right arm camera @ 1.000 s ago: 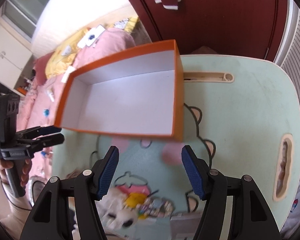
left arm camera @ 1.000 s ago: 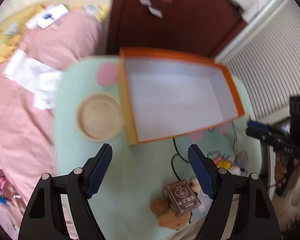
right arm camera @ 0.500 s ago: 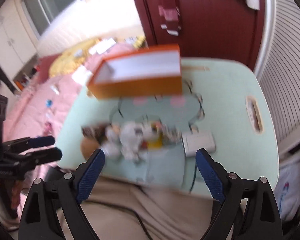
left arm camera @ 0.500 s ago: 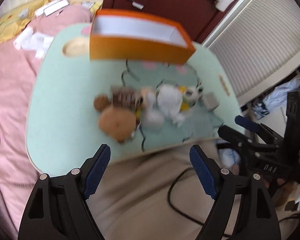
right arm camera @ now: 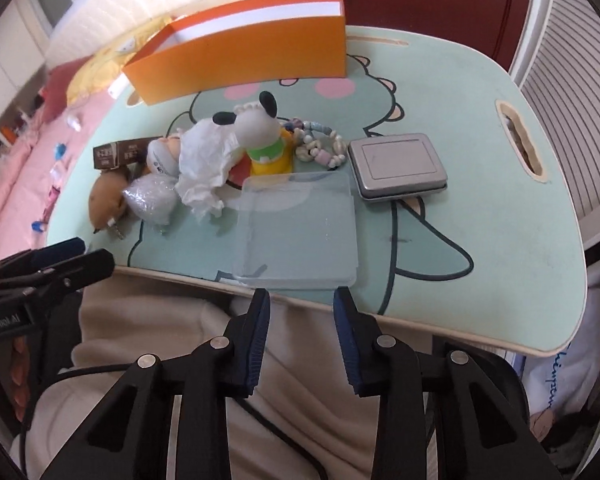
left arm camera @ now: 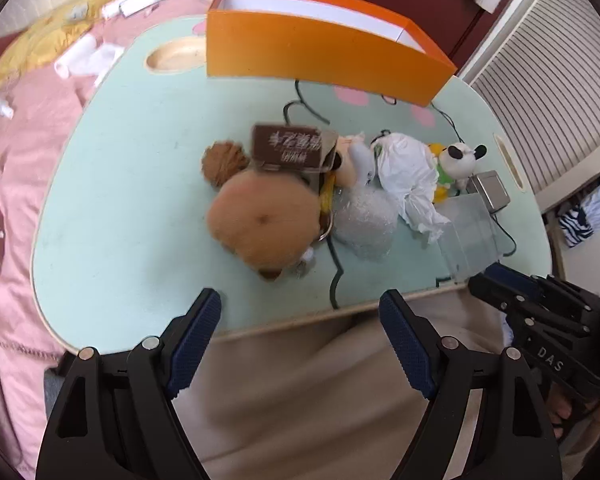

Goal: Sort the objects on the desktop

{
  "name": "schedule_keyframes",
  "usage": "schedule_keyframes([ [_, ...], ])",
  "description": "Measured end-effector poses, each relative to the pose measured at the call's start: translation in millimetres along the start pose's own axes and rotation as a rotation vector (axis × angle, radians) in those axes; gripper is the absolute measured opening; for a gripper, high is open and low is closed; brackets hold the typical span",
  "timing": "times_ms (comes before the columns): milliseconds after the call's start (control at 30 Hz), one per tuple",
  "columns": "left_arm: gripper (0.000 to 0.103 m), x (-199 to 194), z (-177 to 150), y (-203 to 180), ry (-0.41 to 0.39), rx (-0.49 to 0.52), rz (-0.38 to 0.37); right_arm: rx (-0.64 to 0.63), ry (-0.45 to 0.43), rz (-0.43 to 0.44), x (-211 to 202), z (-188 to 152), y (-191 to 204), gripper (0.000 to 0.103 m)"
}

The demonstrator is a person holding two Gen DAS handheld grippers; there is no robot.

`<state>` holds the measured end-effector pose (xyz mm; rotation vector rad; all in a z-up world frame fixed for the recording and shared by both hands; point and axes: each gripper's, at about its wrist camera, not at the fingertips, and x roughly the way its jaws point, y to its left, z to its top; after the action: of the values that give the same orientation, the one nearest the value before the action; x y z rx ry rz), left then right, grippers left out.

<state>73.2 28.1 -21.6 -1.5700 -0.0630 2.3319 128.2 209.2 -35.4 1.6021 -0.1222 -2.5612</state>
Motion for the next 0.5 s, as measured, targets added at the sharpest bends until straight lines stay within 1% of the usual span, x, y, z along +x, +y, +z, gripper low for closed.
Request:
schedule_keyframes([
  [133,0.082,5.3,12.2,-12.8,0.002,0.037,0.032,-0.047,-0.015,-0.032,8.3,5.4,6.6,0.028],
  [200,0.082,6.2,10.2,-16.8,0.002,0.057,0.052,-0.054,-0.015,-0.034,9.9,7.7,8.4,0.028],
  [233,0.082,5.6,8.9,-17.2,0.001,0.062,0.054,-0.051,-0.019,-0.021,9.2,6.4,8.0,0.028],
  [267,0.082,4.9,8.2,-16.3,-0.001,0.064,0.056,-0.046,-0.025,-0.004,8.2,4.4,7.2,0.033],
  [300,0.082,4.8,8.0,-15.8,-0.003,0.065,0.058,-0.036,-0.03,0.006,7.2,2.5,5.4,0.043],
  [333,0.082,5.9,7.9,-16.4,-0.003,0.067,0.06,-0.015,-0.034,0.009,6.6,1.1,2.4,0.049],
  [367,0.086,7.8,7.4,-18.0,-0.003,0.072,0.061,0.004,-0.039,0.012,6.1,0.1,-0.4,0.058],
  [400,0.088,9.9,6.9,-20.0,-0.002,0.078,0.062,0.022,-0.044,0.015,5.5,-0.7,-3.1,0.059],
  [467,0.1,15.1,6.1,-24.0,0.012,0.088,0.084,0.022,-0.044,0.013,5.0,-1.1,-2.0,0.06],
  [500,0.102,17.2,5.7,-24.8,0.017,0.091,0.097,0.02,-0.043,0.013,5.2,-1.0,-1.6,0.061],
])
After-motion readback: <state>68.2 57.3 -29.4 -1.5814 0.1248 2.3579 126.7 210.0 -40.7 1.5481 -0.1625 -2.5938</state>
